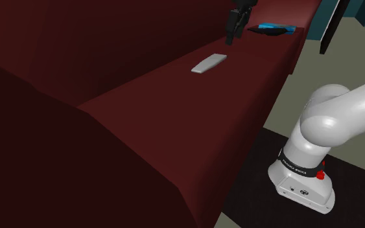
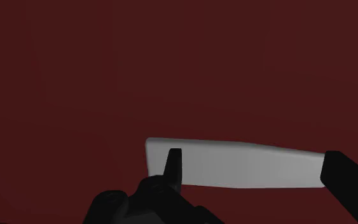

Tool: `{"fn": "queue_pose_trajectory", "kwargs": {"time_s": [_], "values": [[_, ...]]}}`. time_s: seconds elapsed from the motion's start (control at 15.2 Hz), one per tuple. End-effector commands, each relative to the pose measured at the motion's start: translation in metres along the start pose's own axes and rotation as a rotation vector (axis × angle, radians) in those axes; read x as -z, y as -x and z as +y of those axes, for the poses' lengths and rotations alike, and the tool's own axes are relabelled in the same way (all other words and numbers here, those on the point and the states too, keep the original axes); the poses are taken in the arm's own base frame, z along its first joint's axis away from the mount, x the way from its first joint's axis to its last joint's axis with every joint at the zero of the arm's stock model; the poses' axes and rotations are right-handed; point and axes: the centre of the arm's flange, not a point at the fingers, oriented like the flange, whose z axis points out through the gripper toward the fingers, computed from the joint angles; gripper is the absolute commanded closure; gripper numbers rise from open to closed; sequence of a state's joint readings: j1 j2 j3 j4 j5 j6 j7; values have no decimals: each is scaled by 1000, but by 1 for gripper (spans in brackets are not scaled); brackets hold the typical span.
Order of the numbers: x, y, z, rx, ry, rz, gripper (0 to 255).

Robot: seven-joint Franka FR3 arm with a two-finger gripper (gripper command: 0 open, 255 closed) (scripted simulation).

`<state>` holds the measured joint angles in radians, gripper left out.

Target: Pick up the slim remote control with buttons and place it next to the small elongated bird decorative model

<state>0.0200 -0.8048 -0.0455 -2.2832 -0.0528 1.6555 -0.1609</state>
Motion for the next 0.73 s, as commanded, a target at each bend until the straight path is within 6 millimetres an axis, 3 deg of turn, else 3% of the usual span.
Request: {"fn": "queue_pose_trajectory", "kwargs": {"time_s": [0.0, 0.26, 0.53, 0.66], "values": [[0, 0, 0, 0, 0, 0, 0], [-31, -54, 17, 760, -81, -64, 0], [-66, -103, -10, 1520, -161, -129, 0], [-72, -102, -11, 1538, -163, -131, 0]]}}
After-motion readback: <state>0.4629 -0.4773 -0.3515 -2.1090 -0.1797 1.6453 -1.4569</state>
